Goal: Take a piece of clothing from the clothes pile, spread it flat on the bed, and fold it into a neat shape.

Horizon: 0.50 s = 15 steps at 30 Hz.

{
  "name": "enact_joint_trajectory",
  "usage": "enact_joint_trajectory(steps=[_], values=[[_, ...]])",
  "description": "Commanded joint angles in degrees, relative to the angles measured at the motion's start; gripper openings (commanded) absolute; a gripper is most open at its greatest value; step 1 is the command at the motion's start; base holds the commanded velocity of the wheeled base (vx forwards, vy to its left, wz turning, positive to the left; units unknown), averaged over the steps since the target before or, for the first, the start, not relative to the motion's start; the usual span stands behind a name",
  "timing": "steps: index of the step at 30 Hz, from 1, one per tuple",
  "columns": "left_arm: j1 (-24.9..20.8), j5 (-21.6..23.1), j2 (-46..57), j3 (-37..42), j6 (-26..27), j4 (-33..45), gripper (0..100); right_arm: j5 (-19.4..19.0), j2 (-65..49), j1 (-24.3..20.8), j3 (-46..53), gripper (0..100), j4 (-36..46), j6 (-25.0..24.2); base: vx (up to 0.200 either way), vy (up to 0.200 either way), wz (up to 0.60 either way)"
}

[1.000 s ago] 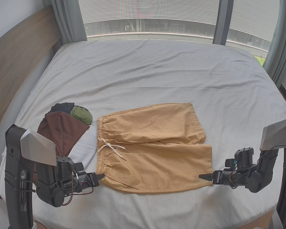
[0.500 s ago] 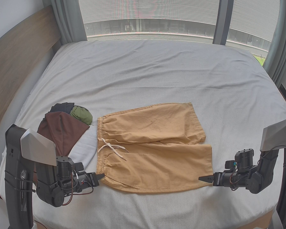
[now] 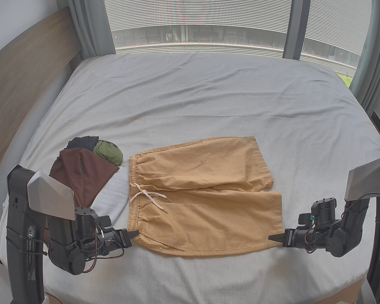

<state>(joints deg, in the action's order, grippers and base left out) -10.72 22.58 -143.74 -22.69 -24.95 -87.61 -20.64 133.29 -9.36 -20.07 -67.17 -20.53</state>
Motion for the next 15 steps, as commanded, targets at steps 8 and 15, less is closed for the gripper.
enact_joint_trajectory(steps=[8, 15], values=[[-0.01, 0.01, -0.40, 0.01, -0.01, -0.72, 0, -0.02, 0.48, -0.04, -0.06, 0, -0.07, -0.04, 0.000, 0.000, 0.00], [0.17, 0.36, 0.48, 0.89, -0.18, -0.72, 0, -0.02, -0.49, -0.04, 0.82, 0, 0.55, 0.05, 0.000, 0.000, 0.00]])
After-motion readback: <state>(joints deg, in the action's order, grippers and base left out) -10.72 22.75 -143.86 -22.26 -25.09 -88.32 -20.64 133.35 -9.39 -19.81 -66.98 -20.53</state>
